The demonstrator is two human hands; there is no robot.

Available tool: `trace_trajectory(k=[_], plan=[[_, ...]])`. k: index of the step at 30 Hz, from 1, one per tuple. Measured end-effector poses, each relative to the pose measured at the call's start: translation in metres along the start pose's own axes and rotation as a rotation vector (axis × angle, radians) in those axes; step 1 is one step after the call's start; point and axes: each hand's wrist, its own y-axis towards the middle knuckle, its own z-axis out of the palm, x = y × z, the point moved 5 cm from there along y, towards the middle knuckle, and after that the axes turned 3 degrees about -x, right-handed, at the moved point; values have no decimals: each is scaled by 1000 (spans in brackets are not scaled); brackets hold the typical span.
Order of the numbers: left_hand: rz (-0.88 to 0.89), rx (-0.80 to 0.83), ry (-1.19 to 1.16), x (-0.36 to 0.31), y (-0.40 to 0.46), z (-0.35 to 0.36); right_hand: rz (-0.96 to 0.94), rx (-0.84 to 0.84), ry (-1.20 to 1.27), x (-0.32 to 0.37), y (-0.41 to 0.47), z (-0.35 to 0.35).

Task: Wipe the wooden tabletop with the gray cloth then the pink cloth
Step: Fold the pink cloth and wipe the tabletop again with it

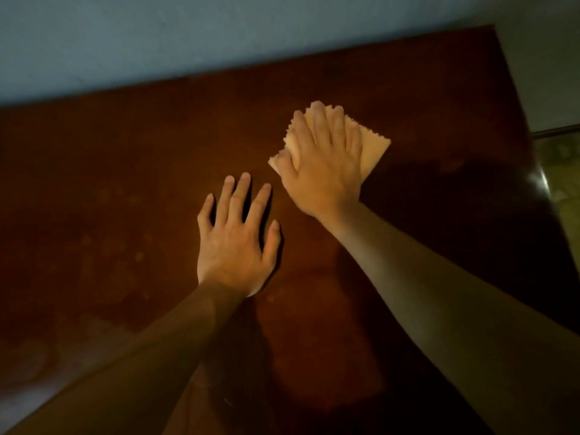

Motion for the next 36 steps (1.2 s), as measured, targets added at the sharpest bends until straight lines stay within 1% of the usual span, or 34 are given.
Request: trace_trajectory(k=[3, 6, 9, 11, 14, 16, 18, 20, 22, 24, 25, 26, 28, 30, 33, 34, 36], plan=[[-1, 1, -9, 0, -1, -1, -37, -16, -23, -26, 16, 0], [-2, 17, -8, 0, -1, 0, 91, -21, -91, -60, 37, -3], [-7, 44, 9, 0, 0, 1, 209, -40, -52, -50, 41, -5], [5, 46, 18, 0, 0, 1, 161, -24, -38, -17, 31, -2], [13, 21, 17, 1, 0, 1, 4, -26, -10, 20, 13, 2], [23, -1, 23, 0, 0, 1, -52, -30, 29, 13, 22, -1], [29, -26, 24, 0, -1, 1, -73, -28, 6, -7, 41, 0], [33, -54, 16, 1, -1, 2, -6, -8, -69, -32, 66, 2], [39, -63, 16, 0, -1, 3, 135, 2, -77, -50, 89, 2], [40, -71, 20, 0, -1, 3, 262, 8, -26, -47, 106, 1], [40, -72, 22, -1, -1, 3, 281, 15, -19, -37, 109, 1], [41, -70, 22, -1, -1, 3, 250, 22, -33, -21, 108, 1], [37, -71, 19, -1, -2, 3, 82, 43, -72, 20, 92, 5], [37, -66, 19, -1, -1, 3, -52, 45, -44, 42, 72, 7], [44, -47, 16, -2, 0, 3, -155, 26, -6, 24, 66, 2], [46, -43, 15, -2, 0, 3, -157, 24, -37, 8, 70, 0], [44, -38, 11, -1, -1, 3, -73, 9, -118, -39, 83, -8]])
